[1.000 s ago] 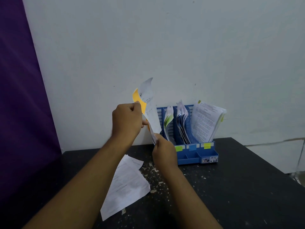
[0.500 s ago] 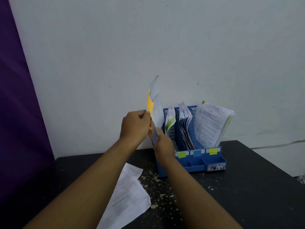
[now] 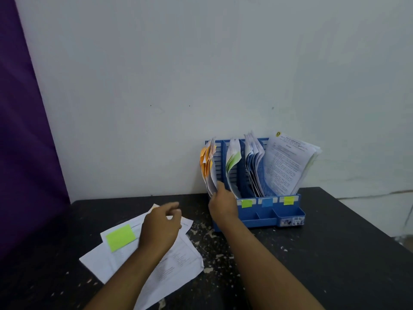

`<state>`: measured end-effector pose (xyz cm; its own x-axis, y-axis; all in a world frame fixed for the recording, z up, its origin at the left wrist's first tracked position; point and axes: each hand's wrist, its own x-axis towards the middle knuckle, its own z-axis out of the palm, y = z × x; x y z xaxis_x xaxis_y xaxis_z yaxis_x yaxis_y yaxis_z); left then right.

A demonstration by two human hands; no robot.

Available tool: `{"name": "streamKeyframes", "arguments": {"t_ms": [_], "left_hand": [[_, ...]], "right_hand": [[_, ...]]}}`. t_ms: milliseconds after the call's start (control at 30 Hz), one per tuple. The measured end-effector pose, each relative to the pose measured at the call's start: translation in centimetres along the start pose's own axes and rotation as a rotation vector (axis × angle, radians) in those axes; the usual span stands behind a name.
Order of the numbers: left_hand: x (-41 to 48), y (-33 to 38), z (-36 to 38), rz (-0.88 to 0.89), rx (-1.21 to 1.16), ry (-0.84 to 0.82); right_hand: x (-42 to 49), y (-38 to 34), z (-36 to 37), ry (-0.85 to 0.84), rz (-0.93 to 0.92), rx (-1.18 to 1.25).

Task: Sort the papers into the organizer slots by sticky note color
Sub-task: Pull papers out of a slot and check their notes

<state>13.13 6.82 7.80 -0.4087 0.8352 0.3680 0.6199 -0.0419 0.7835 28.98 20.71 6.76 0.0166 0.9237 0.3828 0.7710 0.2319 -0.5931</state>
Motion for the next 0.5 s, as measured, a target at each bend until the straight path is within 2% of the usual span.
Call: {"name": "streamKeyframes", "arguments": {"t_ms": [167,267,500], "left_hand": [[-2.9,-3.8,-1.8,-0.052,0.071,0.041],[-4.6,-6.0,-3.2,-0.074,0.126,0.031],[-8.3,-10.5,-5.9,-0.165,0.273,0.101]], "right_hand": [[-2.4,-0.6,0.0,0.036,0.028,0.093],[-5.2,-1.3,0.8,0.066,-0.025,0.109],[-13.9,-4.2,3.6,-0.119,-0.082,0.039]]}}
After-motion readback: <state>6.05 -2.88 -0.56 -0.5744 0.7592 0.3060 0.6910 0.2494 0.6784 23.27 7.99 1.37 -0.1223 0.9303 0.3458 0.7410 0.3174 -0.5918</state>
